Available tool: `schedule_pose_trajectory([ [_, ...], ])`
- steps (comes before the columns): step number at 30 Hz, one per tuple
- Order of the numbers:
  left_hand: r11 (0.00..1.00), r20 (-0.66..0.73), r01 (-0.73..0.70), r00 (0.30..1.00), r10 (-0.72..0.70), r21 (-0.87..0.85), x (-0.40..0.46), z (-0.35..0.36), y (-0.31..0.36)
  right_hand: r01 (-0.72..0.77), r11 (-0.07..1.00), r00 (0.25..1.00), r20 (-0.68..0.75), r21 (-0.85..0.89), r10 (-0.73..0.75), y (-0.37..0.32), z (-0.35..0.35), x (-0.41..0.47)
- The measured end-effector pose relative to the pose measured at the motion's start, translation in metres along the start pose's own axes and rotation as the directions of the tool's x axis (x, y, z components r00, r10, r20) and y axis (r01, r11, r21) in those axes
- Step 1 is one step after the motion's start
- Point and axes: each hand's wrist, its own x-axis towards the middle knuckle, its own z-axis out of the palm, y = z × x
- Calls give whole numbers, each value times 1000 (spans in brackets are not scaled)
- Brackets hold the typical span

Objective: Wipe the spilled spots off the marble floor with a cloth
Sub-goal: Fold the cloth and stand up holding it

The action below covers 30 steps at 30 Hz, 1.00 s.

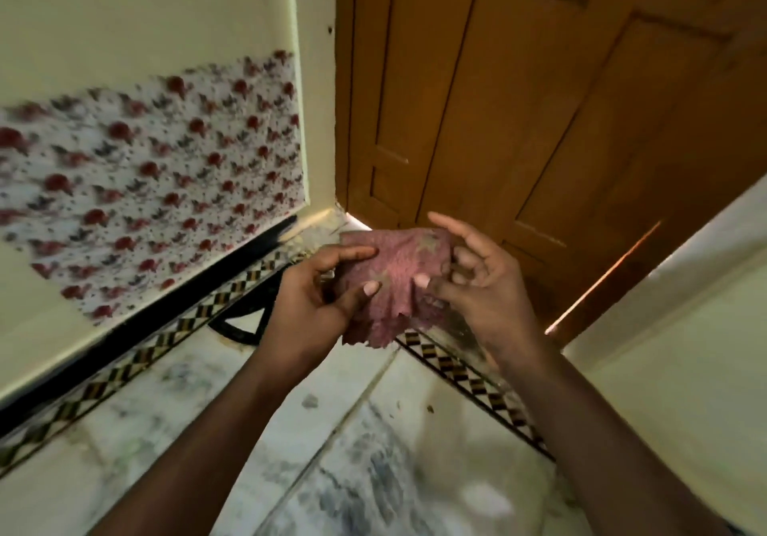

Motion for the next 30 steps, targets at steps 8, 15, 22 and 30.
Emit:
schedule_pose_trajectory([
  [8, 986, -4, 148, 989, -148, -75, -12, -22, 285, -147, 987, 988, -42, 62, 150, -256, -3, -28],
  [15, 966, 2, 260, 966, -260, -16, -71, 5, 492, -243, 953, 957, -113, 182, 266, -439, -32, -122],
  [22, 958, 132, 284, 949, -286, 33, -120, 58, 579, -223, 946, 933, -229, 235, 277, -517, -90, -220],
  [30, 960, 304, 176, 922, -238, 218, -142, 180, 581, -241, 933, 880, -346, 266, 326, -507, -207, -283],
])
